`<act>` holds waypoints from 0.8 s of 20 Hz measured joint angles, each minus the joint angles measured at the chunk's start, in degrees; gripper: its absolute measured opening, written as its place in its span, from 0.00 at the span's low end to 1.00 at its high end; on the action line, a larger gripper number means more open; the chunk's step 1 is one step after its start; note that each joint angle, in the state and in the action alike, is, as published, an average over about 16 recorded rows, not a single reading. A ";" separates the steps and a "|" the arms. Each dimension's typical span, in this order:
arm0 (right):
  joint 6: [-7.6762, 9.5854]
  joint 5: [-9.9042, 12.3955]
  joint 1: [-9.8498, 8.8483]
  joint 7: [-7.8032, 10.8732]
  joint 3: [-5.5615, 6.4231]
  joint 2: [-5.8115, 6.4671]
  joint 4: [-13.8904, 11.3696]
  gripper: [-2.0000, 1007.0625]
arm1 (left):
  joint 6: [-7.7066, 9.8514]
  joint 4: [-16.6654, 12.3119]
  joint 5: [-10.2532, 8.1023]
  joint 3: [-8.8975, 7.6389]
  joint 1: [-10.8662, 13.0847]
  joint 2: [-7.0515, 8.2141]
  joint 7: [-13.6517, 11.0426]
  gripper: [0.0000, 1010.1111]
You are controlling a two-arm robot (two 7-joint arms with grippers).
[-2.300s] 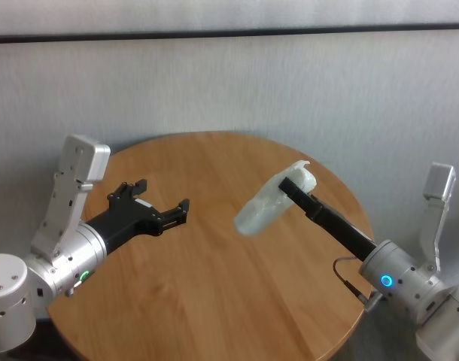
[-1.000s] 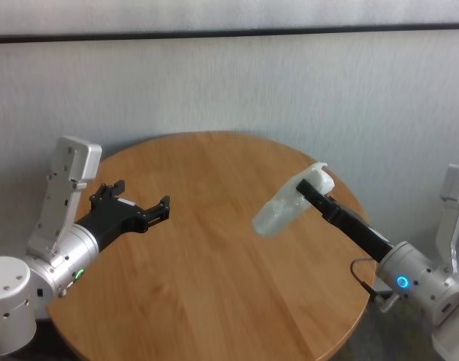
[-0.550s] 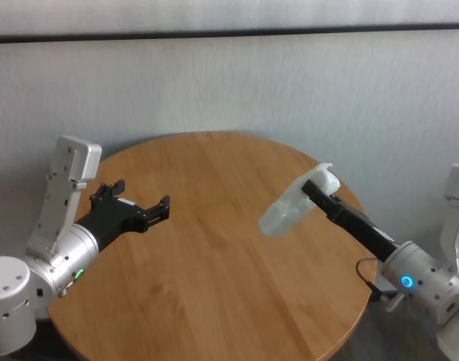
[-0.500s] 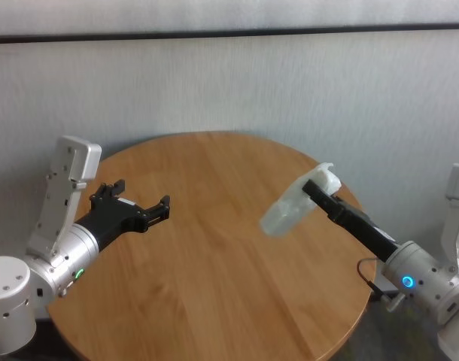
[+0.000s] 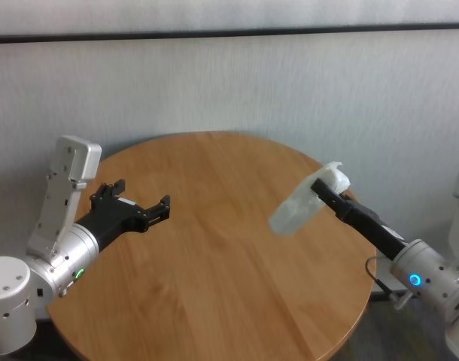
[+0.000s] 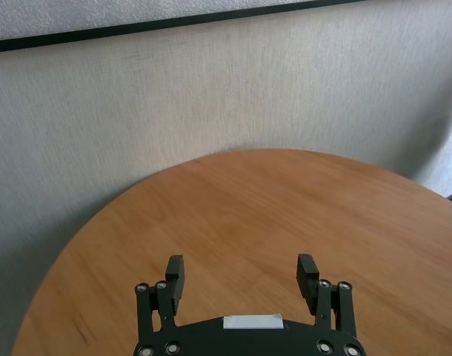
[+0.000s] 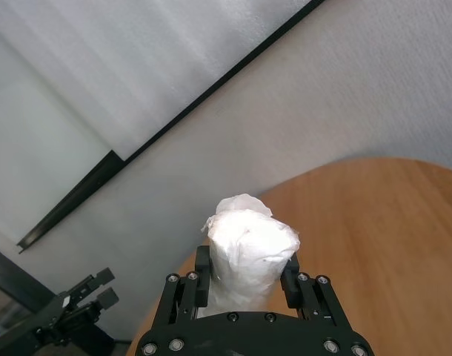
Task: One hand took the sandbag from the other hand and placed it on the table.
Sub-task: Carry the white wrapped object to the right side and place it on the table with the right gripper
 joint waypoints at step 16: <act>1.06 -2.77 -0.70 -1.74 1.92 1.34 0.31 0.54 | -0.11 0.00 -0.07 0.06 -0.03 0.06 0.00 0.99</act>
